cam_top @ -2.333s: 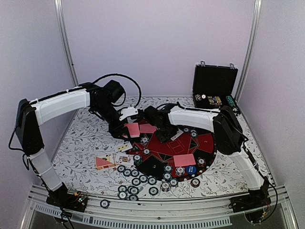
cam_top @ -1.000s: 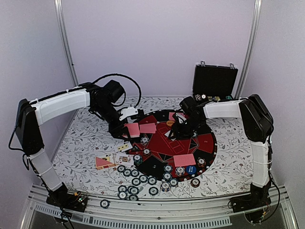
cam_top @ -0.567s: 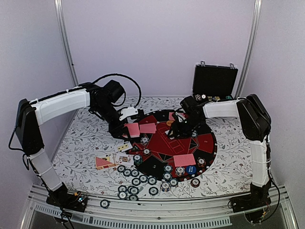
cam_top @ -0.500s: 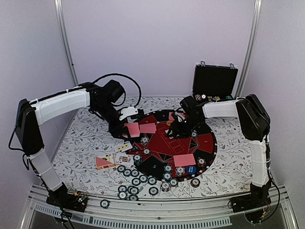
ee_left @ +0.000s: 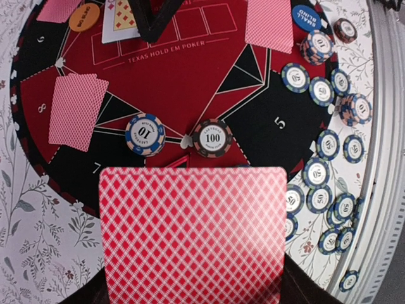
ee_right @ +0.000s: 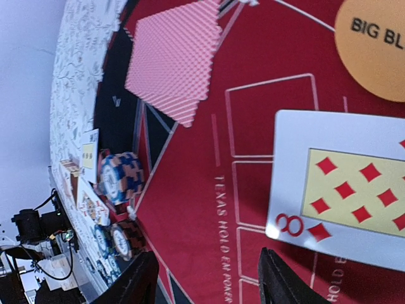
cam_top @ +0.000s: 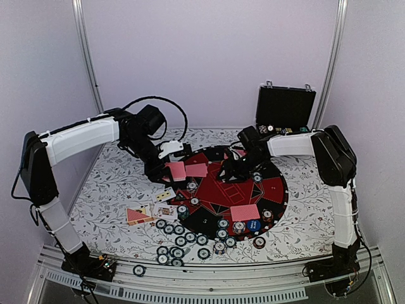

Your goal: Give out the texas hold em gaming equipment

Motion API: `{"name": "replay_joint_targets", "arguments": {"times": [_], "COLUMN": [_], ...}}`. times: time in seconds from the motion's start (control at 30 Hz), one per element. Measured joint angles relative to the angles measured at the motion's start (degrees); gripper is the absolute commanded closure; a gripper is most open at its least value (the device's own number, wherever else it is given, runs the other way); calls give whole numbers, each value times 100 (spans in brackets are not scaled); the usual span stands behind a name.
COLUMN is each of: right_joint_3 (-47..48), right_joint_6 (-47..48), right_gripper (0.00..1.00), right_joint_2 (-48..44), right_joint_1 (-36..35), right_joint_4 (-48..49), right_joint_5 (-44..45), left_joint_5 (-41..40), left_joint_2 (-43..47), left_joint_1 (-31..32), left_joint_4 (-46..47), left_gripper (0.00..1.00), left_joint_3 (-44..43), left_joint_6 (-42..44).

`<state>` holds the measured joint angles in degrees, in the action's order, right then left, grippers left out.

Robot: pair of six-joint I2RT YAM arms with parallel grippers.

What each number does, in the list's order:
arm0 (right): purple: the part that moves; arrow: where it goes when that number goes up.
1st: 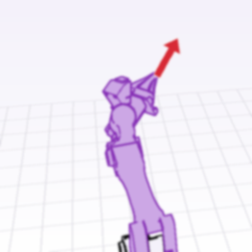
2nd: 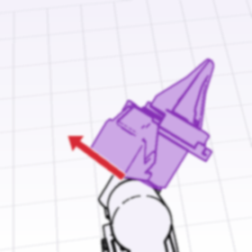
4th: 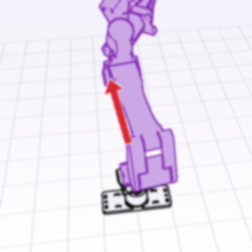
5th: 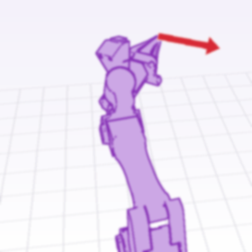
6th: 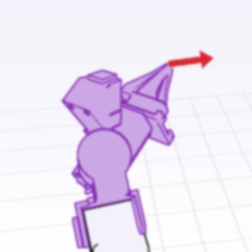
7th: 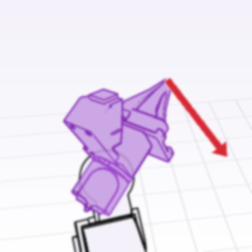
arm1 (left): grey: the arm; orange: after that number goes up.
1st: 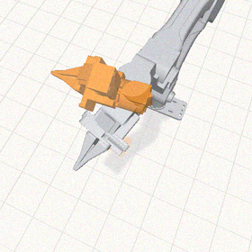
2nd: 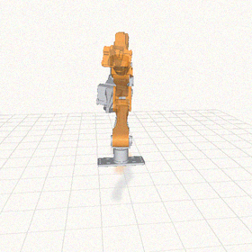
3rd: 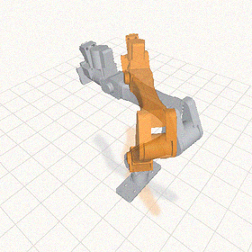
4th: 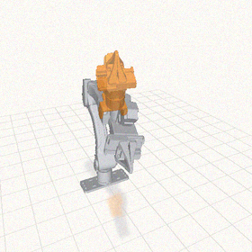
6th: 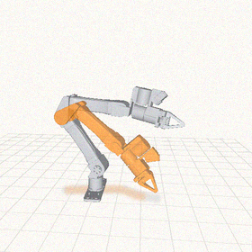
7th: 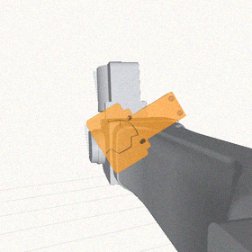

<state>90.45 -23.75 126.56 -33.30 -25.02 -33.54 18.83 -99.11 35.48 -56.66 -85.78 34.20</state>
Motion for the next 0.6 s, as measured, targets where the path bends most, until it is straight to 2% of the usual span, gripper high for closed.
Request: {"name": "replay_joint_targets", "arguments": {"times": [0.13,0.23,0.33,0.6], "right_joint_3": [-326,-511,-634,-684], "right_joint_6": [-210,-487,-957,-2000], "right_gripper": [31,27,25,25], "right_joint_2": [-472,-866,-1086,-944], "right_joint_1": [-2,-26,-131,-769], "right_joint_4": [352,807,1449,2643], "right_joint_5": [-507,-946,-1416,-2072], "left_joint_5": [0,0,37,177], "left_joint_2": [0,0,0,-13], "left_joint_1": [-4,-15,-39,-105], "left_joint_4": [-22,-26,-24,-42], "left_gripper": [86,86,86,86], "left_joint_3": [0,0,0,-94], "left_joint_6": [-20,-20,-26,-105]}}
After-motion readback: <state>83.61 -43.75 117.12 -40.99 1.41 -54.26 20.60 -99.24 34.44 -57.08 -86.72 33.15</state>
